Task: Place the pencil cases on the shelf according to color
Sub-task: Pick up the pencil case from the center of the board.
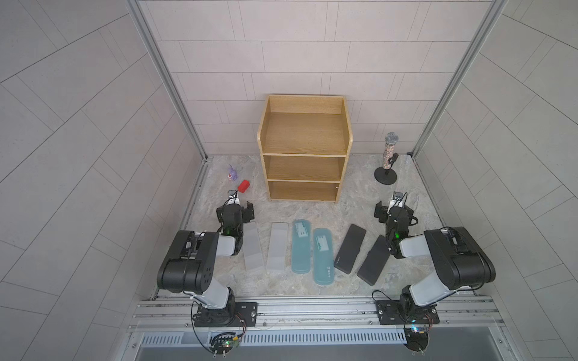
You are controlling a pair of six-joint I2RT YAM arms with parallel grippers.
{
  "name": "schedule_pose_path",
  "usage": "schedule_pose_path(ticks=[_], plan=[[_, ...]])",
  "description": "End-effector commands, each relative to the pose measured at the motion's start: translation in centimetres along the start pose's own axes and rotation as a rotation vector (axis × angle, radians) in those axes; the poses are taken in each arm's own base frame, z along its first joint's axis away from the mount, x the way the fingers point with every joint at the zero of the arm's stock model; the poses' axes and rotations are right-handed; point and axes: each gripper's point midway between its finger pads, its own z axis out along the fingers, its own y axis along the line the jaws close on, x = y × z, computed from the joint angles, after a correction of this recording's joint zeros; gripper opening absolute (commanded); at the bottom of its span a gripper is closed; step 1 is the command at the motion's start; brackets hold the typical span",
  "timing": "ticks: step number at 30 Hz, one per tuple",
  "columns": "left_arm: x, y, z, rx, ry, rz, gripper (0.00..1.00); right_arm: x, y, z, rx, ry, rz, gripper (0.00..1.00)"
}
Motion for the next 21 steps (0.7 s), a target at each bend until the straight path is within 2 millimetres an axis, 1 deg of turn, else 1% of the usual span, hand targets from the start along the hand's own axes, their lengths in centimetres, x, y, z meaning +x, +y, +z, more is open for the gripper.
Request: schedule_pose_path(ticks=[1, 18, 20, 21], plan=[[-0.7, -0.2, 0.2, 0.013, -0.015, 0.01, 1.0, -0.4, 0.1, 0.2, 0.006, -0.007, -0.002, 1.0], [-0.7, 0.4, 0.2, -0.017, -0.017, -0.004, 1.0, -0.4, 0.0, 0.2, 0.007, -0.009, -0.002, 1.0], [-1.0, 1.5, -0.2, -0.079, -0.038, -0.033, 1.0, -0.8, -0.9, -0.2, 0.055, -0.027, 0.024, 1.0], [-1.4, 1.8, -0.6, -0.09, -0.051, -0.041, 1.0, -0.7, -1.0, -0.4, 0.049, -0.025, 0.032, 1.0]])
